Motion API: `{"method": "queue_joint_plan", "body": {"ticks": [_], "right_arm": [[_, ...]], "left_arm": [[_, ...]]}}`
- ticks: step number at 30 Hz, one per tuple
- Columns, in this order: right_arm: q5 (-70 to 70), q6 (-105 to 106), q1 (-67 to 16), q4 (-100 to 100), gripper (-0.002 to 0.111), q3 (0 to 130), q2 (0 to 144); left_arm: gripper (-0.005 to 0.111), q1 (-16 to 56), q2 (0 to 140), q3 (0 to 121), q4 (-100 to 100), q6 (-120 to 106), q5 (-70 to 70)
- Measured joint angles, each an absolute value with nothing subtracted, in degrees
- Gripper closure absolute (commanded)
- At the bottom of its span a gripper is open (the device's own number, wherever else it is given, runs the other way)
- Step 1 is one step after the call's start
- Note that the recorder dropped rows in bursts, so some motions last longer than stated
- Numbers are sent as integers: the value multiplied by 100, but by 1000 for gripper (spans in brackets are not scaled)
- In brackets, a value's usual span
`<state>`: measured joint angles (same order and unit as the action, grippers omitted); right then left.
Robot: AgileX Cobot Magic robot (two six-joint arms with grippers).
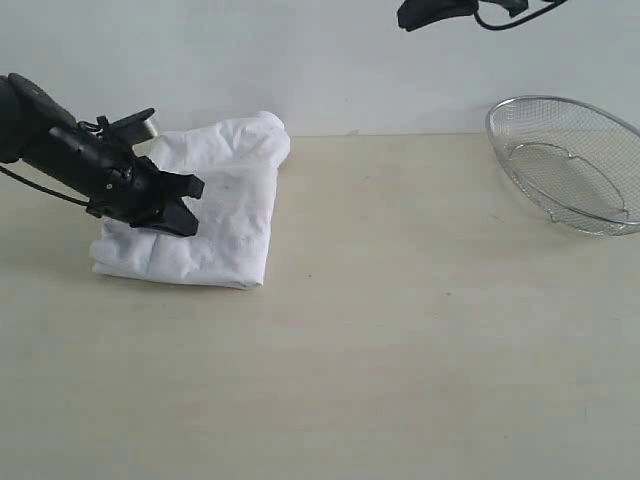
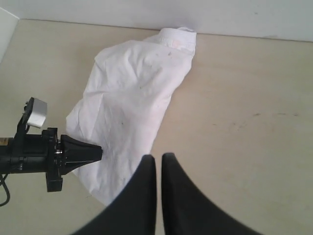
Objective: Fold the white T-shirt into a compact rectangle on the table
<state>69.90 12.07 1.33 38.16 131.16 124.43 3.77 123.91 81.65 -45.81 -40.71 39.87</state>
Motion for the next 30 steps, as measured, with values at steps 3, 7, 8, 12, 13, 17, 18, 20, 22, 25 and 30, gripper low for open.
{"method": "queue_joint_plan", "body": {"ticks": [3, 7, 8, 12, 13, 17, 18, 20, 22, 25, 30], "right_arm": [[6990, 1138, 133, 3617, 108, 13116, 12295], [6993, 1125, 133, 3456, 108, 13060, 12167], [6993, 1125, 133, 3431, 108, 13017, 12133], [6993, 1112, 133, 3284, 108, 12733, 11998], [6993, 1112, 133, 3277, 108, 12653, 11976], [7003, 1148, 133, 3241, 108, 12381, 11934], [7003, 1148, 133, 3228, 108, 12330, 11917], [7003, 1148, 133, 3207, 108, 12266, 11879], [7016, 1148, 133, 3207, 108, 12258, 11830], [7016, 1171, 133, 3207, 108, 12258, 11728], [7003, 1171, 133, 2984, 108, 12203, 11493]], "left_arm": [[102, 377, 12391, 8165, -4570, -4013, 3898], [102, 377, 12391, 8165, -4500, -3857, 3829], [102, 377, 12391, 8165, -4408, -3766, 3806], [102, 377, 12391, 8165, -3679, -3118, 3741], [102, 377, 12391, 8165, -3441, -2950, 3727], [102, 339, 12391, 8165, -3042, -2502, 3700], [102, 325, 12391, 8165, -3006, -2439, 3700], [102, 288, 12391, 8165, -2982, -2357, 3700], [102, 263, 12391, 8165, -2982, -2330, 3700], [102, 252, 12376, 8165, -2969, -2318, 3700], [102, 252, 11914, 7958, -3017, -2329, 3755]]}}
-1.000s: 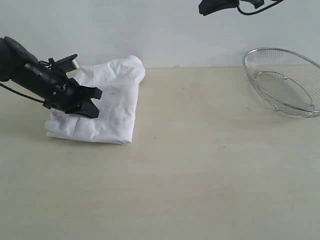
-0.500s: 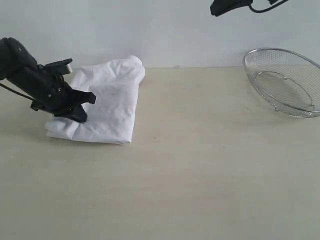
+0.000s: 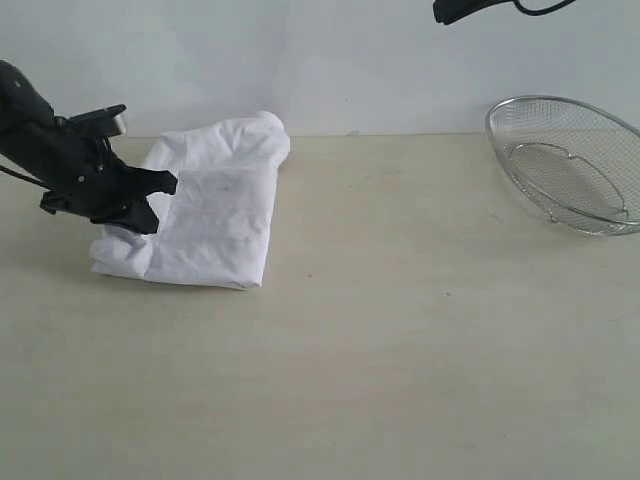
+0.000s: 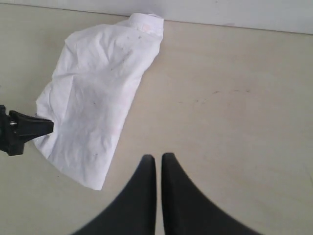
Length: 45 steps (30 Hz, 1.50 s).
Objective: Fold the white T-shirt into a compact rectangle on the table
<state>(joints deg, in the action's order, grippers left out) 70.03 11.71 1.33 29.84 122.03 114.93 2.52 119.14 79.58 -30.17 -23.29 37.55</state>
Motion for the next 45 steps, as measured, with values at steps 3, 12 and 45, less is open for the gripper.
{"method": "queue_joint_plan", "body": {"ticks": [3, 12, 45], "right_arm": [[7003, 1171, 133, 2862, 108, 11924, 11199], [5933, 1322, 133, 2838, 108, 9206, 9521], [2145, 1544, -399, 2989, 108, 3589, 6302]], "left_arm": [[102, 244, 11355, 7640, -3261, -2471, 3755], [102, 244, 9197, 6524, -3856, -2620, 3799], [102, 244, 5136, 4555, -4626, -2844, 4165]]}}
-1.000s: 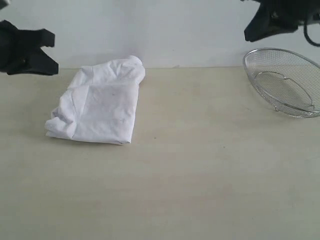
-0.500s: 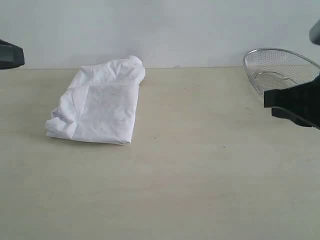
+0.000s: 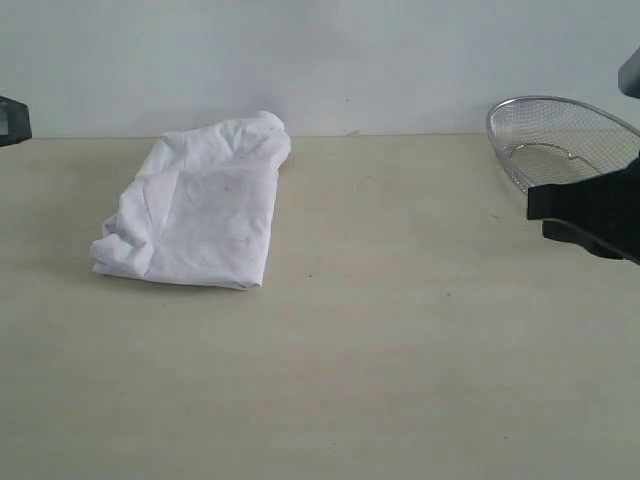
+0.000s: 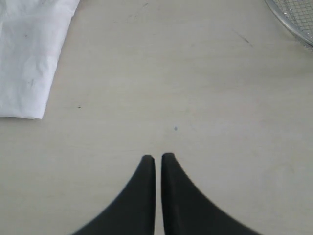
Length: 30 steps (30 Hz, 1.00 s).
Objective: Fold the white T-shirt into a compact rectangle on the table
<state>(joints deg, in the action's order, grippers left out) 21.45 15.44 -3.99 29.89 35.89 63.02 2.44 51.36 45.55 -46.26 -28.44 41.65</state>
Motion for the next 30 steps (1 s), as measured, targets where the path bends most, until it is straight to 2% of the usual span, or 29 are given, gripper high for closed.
{"method": "queue_joint_plan", "body": {"ticks": [4, 9, 21, 30], "right_arm": [[2134, 1544, -399, 2989, 108, 3589, 6302], [2134, 1544, -399, 2989, 108, 3589, 6300], [2123, 1544, -399, 2989, 108, 3589, 6300], [2123, 1544, -399, 2989, 108, 3589, 6290]], "left_arm": [[102, 217, 4857, 4555, -3885, -3024, 3873], [102, 206, 3857, 4289, -3128, -3224, 3156], [102, 136, 405, 1547, -2958, -3587, 957], [102, 136, 18, 133, -2958, -3523, 266]]}}
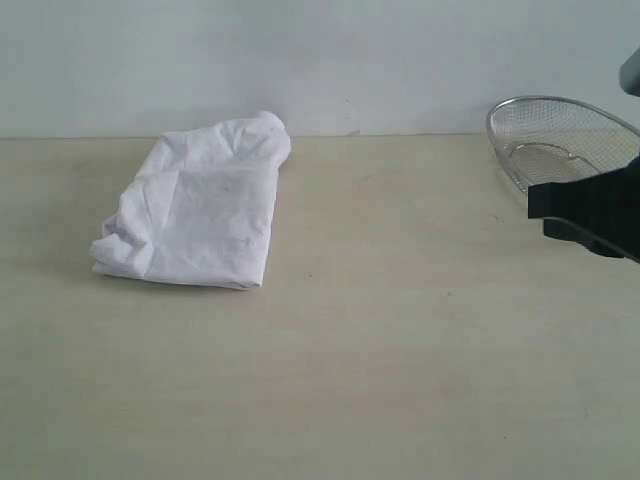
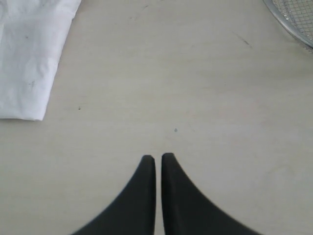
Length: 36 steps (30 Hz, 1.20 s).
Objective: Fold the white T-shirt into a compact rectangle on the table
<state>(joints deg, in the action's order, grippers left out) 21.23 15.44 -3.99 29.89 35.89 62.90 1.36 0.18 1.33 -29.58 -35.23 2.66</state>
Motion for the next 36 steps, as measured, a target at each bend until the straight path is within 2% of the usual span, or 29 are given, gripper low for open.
{"method": "queue_joint_plan", "body": {"ticks": [14, 23, 36], "right_arm": [[2123, 1544, -399, 2989, 108, 3589, 6290], [2123, 1544, -399, 2989, 108, 3589, 6290], [2034, 1544, -399, 2989, 108, 3589, 6290]], "left_arm": [[102, 136, 18, 21, -2646, -3387, 632], [102, 136, 18, 21, -1066, -1283, 1498], [102, 136, 18, 21, -861, -1239, 1675]]}}
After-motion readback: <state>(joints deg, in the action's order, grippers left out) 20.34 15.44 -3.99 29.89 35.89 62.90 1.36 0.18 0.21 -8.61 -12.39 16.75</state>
